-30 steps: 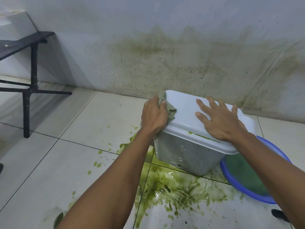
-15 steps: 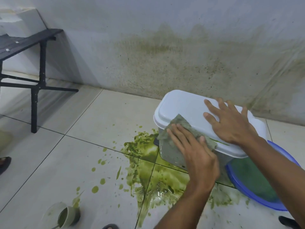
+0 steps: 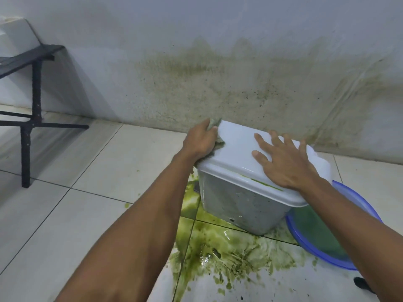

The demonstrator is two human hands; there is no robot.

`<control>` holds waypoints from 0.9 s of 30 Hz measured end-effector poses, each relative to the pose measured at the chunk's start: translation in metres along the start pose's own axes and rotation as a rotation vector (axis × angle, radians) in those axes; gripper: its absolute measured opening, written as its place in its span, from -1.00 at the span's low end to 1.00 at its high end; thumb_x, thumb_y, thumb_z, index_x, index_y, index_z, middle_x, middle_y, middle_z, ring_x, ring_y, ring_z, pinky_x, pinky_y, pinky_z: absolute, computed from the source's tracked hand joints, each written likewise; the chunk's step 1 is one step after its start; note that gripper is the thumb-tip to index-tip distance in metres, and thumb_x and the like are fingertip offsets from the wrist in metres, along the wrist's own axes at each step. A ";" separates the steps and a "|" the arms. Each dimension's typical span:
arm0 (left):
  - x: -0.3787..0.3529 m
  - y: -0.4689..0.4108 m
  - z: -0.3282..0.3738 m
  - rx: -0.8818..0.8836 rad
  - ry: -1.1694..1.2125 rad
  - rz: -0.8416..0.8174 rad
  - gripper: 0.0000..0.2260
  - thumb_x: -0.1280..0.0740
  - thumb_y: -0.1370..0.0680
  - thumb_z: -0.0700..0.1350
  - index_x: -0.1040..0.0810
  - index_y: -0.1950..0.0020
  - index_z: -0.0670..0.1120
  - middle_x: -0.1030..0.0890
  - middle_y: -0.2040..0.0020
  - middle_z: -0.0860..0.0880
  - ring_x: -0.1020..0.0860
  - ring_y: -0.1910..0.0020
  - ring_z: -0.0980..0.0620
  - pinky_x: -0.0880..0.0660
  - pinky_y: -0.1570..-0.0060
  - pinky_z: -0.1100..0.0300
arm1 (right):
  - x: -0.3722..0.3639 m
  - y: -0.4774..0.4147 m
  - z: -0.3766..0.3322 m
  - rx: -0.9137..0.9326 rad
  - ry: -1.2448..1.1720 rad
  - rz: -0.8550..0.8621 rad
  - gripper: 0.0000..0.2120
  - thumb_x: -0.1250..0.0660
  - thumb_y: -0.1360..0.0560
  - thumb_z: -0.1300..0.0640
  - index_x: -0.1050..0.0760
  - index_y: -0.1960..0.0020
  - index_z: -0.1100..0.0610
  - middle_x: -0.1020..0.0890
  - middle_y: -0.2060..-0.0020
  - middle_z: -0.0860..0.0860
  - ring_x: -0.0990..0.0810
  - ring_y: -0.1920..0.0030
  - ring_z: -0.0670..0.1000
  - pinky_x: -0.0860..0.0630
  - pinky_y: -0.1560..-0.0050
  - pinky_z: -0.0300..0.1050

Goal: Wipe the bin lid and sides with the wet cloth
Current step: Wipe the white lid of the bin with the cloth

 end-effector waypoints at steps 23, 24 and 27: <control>-0.037 -0.034 -0.011 -0.127 0.066 0.120 -0.53 -0.03 -0.74 0.03 -0.18 -0.65 -0.05 -0.22 -0.63 -0.08 -0.14 -0.62 -0.10 -0.08 -0.58 -0.10 | 0.021 0.012 0.009 -0.053 -0.071 -0.111 -0.36 0.05 -0.55 -0.44 0.01 -0.58 -0.30 -0.02 -0.63 0.02 -0.07 -0.58 0.20 -0.08 -0.53 0.26; -0.040 -0.036 -0.009 -0.112 0.115 0.095 -0.53 -0.03 -0.75 0.03 -0.15 -0.66 -0.04 -0.19 -0.64 -0.07 -0.11 -0.63 -0.09 -0.06 -0.59 -0.11 | 0.019 0.016 0.015 -0.021 -0.114 -0.095 -0.36 0.03 -0.53 -0.46 -0.01 -0.57 -0.33 -0.06 -0.62 -0.02 -0.11 -0.55 0.14 -0.15 -0.50 0.18; -0.044 -0.040 -0.002 -0.073 0.231 0.079 -0.54 -0.05 -0.75 0.00 -0.16 -0.66 -0.01 -0.21 -0.64 -0.04 -0.14 -0.62 -0.07 -0.10 -0.59 -0.10 | 0.009 0.021 0.026 0.000 -0.260 0.015 -0.38 0.01 -0.51 -0.45 -0.12 -0.54 -0.36 -0.19 -0.57 -0.12 -0.19 -0.39 0.04 -0.28 -0.42 0.07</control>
Point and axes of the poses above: each hand's wrist, its own y-axis away from the middle knuckle, its own x-axis out of the back of the hand, z = x × y, the point moved 3 cm from there along -y, towards the middle knuckle
